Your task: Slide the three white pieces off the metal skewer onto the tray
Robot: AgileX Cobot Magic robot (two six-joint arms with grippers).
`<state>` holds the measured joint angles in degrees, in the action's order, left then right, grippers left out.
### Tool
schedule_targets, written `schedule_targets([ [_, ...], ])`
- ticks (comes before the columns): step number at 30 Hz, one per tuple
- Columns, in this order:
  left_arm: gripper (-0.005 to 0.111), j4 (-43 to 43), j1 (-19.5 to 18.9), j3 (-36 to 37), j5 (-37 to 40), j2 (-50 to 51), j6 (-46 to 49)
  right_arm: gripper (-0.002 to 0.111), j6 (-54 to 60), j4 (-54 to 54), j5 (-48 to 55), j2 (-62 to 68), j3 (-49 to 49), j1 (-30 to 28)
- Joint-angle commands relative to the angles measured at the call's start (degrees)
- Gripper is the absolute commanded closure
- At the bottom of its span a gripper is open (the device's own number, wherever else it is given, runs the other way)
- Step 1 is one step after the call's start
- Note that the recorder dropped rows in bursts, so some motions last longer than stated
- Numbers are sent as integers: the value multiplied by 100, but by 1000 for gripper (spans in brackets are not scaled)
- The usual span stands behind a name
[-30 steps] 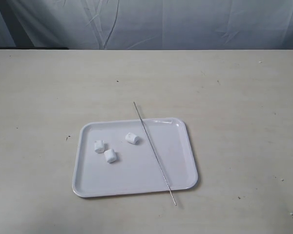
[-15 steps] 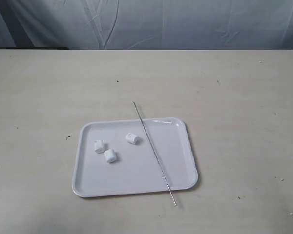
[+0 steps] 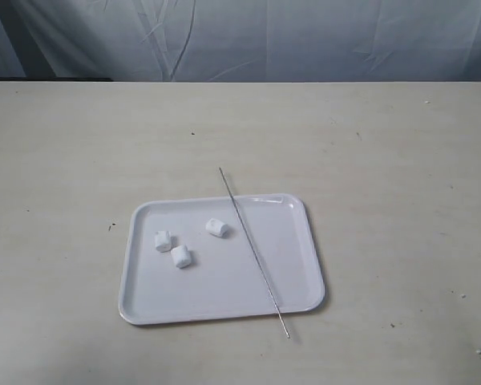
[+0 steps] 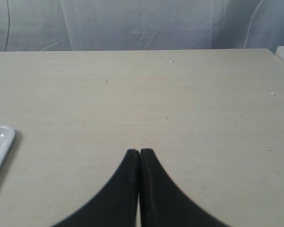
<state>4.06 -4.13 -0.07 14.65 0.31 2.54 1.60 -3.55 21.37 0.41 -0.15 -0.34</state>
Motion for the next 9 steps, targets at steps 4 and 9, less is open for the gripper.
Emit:
schedule_targets([
  [4,49,-34,-33,7,-51,-31,5,109,-9,-16,-52,-41,15,-23],
  [9,49,-124,-33,7,-51,-31,5,109,-9,-16,-52,-41,15,-23],
])
